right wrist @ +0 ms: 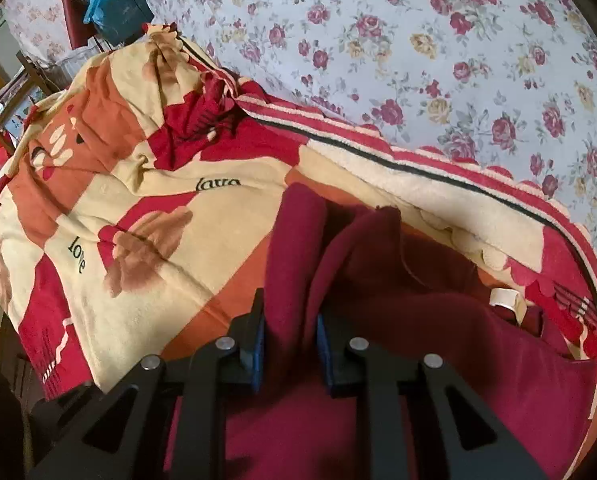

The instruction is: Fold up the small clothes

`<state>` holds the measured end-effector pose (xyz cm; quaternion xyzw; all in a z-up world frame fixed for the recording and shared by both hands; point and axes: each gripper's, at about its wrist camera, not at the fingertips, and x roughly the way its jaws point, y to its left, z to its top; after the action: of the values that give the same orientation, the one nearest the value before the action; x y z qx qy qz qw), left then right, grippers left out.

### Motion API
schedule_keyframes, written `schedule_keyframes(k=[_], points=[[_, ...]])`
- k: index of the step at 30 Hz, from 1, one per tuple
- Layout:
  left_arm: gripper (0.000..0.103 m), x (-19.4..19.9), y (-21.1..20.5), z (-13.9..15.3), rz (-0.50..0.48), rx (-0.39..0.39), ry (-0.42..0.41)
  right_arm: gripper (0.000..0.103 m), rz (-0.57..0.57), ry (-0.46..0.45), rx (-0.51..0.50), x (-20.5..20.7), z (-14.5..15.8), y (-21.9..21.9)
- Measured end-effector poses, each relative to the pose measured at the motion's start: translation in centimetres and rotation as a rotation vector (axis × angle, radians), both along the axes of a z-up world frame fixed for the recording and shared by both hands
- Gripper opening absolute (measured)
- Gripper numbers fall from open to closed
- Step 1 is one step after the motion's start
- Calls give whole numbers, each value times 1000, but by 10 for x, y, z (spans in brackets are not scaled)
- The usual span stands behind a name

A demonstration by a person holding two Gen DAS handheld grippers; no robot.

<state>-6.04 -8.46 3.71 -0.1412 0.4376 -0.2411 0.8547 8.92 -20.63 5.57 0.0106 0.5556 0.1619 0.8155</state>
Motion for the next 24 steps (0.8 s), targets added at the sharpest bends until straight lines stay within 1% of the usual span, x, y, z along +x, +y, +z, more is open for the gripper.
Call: schedule_keyframes(k=[2, 7, 13, 15, 16, 18, 22, 24], points=[[43, 2, -3, -4, 4, 23, 13, 22, -3, 3, 10, 0, -1, -1], [43, 5, 2, -5, 21, 5, 19, 22, -7, 10, 19, -1, -5, -1], [41, 4, -1, -5, 25, 14, 18, 22, -20, 23, 22, 0, -10, -2], [31, 4, -2, -5, 17, 15, 18, 22, -26, 26, 23, -1, -11, -3], [29, 4, -3, -5, 14, 17, 18, 22, -28, 25, 22, -1, -11, -3], [16, 3, -3, -4, 11, 8, 14, 22, -29, 21, 19, -2, -11, -3], [7, 0, -6, -2, 4, 8, -6, 22, -30, 7, 25, -4, -8, -3], [5, -1, -7, -1, 7, 9, -15, 22, -36, -1, 32, -6, -5, -5]])
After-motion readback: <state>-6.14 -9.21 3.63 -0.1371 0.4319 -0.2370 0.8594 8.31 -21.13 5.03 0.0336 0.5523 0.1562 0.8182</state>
